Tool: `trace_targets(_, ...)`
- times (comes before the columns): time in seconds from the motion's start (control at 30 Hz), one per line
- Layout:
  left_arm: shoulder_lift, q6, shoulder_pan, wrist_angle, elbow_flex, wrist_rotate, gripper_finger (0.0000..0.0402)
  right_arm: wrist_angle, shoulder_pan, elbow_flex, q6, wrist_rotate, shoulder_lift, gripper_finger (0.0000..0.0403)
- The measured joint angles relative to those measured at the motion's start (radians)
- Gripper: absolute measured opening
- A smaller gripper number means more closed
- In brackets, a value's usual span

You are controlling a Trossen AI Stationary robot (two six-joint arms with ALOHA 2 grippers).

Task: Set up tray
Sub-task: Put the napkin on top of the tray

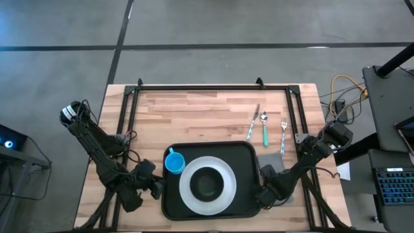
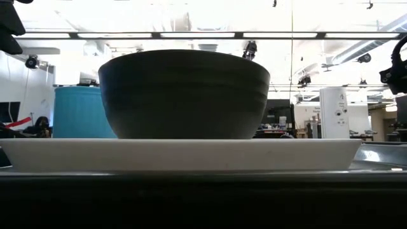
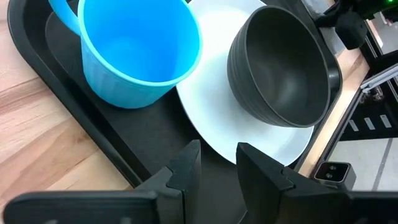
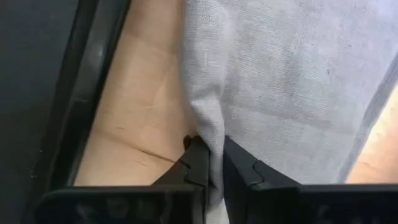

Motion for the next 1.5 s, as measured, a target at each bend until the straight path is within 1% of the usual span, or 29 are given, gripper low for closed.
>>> trace_targets(0.13, 0.0, 0.0, 0.0, 0.0, 0.0, 0.0, 0.0084, -0.029, 0.002, 0.05, -0.009, 0.042, 0.006, 0.0013)
trace_targets(0.23, 0.0, 0.0, 0.0, 0.002, 0.0, 0.0, 0.0084, -0.024, 0.006, 0.11, -0.008, 0.126, 0.007, 0.0012)
trace_targets(0.43, 0.0, 0.0, 0.0, 0.008, 0.0, 0.0, 0.0084, -0.074, 0.013, 0.228, 0.004, 0.237, 0.004, 0.0012)
trace_targets(0.53, 0.0, 0.0, 0.0, 0.016, -0.001, 0.0, 0.0084, -0.144, 0.01, 0.268, 0.041, 0.255, 0.004, 0.0011)
trace_targets(0.6, 0.0, 0.0, 0.0, 0.017, -0.001, 0.0, 0.0084, -0.157, 0.01, 0.287, 0.048, 0.27, 0.003, 0.0011)
trace_targets(0.7, 0.0, 0.0, 0.0, 0.026, -0.001, 0.0, 0.0084, -0.158, 0.011, 0.313, 0.009, 0.281, 0.003, 0.0011)
trace_targets(0.77, 0.0, 0.0, 0.0, 0.026, -0.001, 0.0, 0.0084, -0.127, 0.004, 0.33, -0.035, 0.287, 0.01, 0.0011)
trace_targets(1.0, 0.0, 0.0, 0.0, 0.035, -0.001, 0.0, 0.0084, -0.008, -0.04, 0.384, -0.183, 0.273, 0.107, 0.0011)
trace_targets(1.2, 0.0, 0.0, 0.0, 0.061, -0.001, 0.0, 0.0084, 0.005, -0.077, 0.459, -0.319, 0.192, 0.231, 0.0011)
trace_targets(1.37, 0.0, 0.0, -0.001, 0.068, -0.001, 0.0, 0.0084, 0.024, -0.085, 0.53, -0.464, 0.116, 0.307, 0.0011)
trace_targets(1.43, 0.0, 0.0, -0.002, 0.069, -0.001, 0.0, 0.0084, 0.017, -0.085, 0.552, -0.484, 0.11, 0.327, 0.0011)
trace_targets(1.5, 0.0, 0.0, -0.002, 0.071, -0.001, 0.0, 0.0084, 0.023, -0.085, 0.562, -0.458, 0.114, 0.332, 0.0011)
